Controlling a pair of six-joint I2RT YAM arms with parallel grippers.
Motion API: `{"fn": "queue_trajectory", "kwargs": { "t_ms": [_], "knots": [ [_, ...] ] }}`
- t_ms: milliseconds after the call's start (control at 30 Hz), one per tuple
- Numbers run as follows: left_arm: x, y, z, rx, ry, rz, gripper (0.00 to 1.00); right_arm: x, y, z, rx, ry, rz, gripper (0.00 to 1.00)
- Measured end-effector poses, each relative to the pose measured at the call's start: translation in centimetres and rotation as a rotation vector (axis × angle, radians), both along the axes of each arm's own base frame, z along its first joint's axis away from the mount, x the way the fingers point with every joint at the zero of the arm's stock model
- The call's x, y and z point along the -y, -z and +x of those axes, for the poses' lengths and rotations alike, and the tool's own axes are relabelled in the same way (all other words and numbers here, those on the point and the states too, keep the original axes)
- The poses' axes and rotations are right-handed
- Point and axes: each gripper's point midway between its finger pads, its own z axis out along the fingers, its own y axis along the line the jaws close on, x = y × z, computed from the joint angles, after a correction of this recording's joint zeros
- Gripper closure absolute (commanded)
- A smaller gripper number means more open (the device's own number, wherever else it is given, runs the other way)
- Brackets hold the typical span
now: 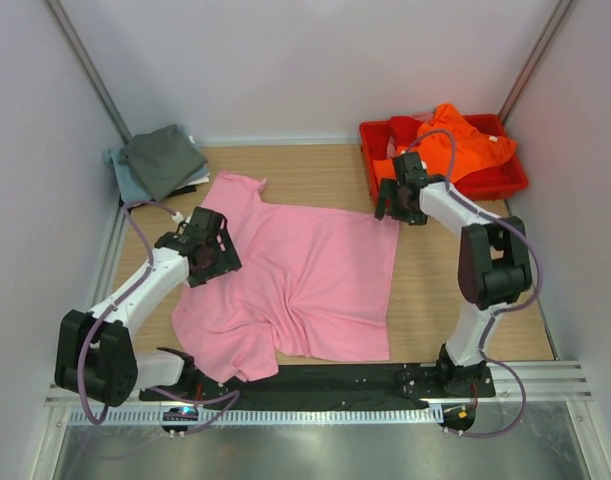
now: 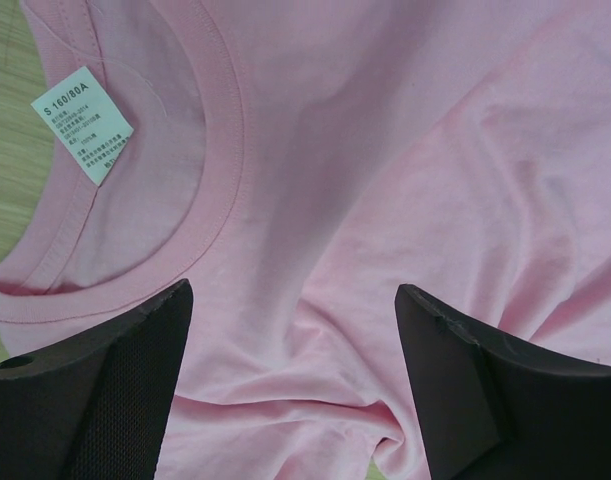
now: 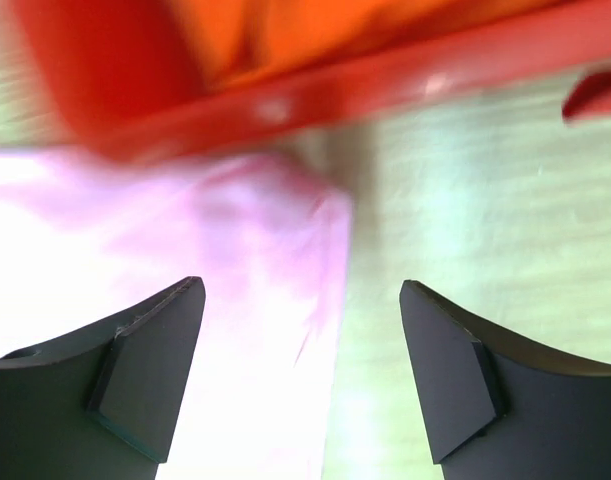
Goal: Fold and stack the t-shirts
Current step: Flatten the tshirt out
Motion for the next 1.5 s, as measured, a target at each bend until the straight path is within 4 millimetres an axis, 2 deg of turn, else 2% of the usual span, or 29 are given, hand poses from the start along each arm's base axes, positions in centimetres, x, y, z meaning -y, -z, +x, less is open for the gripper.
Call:
{"fn": "queue_trajectory", "kwargs": {
  "t_ms": [67, 133, 200, 267, 333, 400, 567, 633, 733, 800, 867, 1067, 1200, 1300, 1400, 1500],
  "knots": [
    [-0.1, -0.2, 0.1, 0.007, -0.004, 0.003, 0.16, -1.7, -3.4, -1.1, 0.064, -0.031, 0.023, 0.13],
    [-0.4, -0.4, 0.2, 0.009, -0.012, -0.001, 0.16, -4.5, -7.1, -2.2, 0.151, -0.083, 0.077, 0.13],
    [-0.8, -0.3, 0.3, 0.005, -0.03, -0.006, 0.17, -7.7, -9.8, -3.6, 0.221, -0.147, 0.145, 0.13],
    [-1.1, -0.2, 0.5, 0.001, -0.047, -0.016, 0.17, -10.9, -10.9, -5.2, 0.245, -0.216, 0.215, 0.13],
    [-1.2, 0.0, 0.6, -0.006, -0.056, -0.025, 0.16, -13.9, -10.0, -6.6, 0.222, -0.273, 0.275, 0.13],
    [-1.1, 0.5, 0.8, -0.02, -0.058, -0.035, 0.17, -15.1, -7.4, -7.3, 0.158, -0.289, 0.287, 0.14],
    [-1.0, 2.7, 1.1, -0.087, -0.064, -0.035, 0.17, -15.7, 0.8, -7.0, -0.037, -0.27, 0.233, 0.14],
    [-1.1, 3.8, 1.2, -0.114, -0.069, -0.029, 0.17, -15.5, 2.9, -6.7, -0.095, -0.262, 0.192, 0.14],
    [-1.2, 5.6, 1.5, -0.162, -0.077, -0.019, 0.18, -16.5, 1.9, -3.4, -0.034, -0.265, 0.169, 0.13],
    [-1.3, 6.3, 1.9, -0.196, -0.083, -0.013, 0.2, -16.6, 2.2, -2.0, -0.021, -0.263, 0.142, 0.13],
    [-1.3, 6.3, 3.4, -0.197, -0.094, -0.018, 0.23, -16.7, 3.0, -0.8, -0.03, -0.259, 0.108, 0.13],
    [-2.1, 6.2, 7.7, -0.215, -0.146, -0.069, 0.24, -17.1, 3.0, 5.2, 0.024, -0.246, 0.074, 0.13],
    [-2.6, 6.0, 10.6, -0.207, -0.175, -0.095, 0.28, -16.1, 2.8, 9.5, 0.064, -0.213, 0.061, 0.13],
    [-2.6, 5.7, 12.2, -0.184, -0.174, -0.098, 0.28, -15.4, 2.5, 12.3, 0.094, -0.212, 0.055, 0.13],
    [-2.2, 5.3, 12.2, -0.169, -0.159, -0.075, 0.18, -14.7, 2.5, 12.6, 0.084, -0.232, 0.054, 0.13],
    [-1.2, 3.3, 10.2, -0.145, -0.117, -0.017, 0.09, -14.4, 2.3, 11.6, 0.069, -0.256, 0.067, 0.13]
  ]
}}
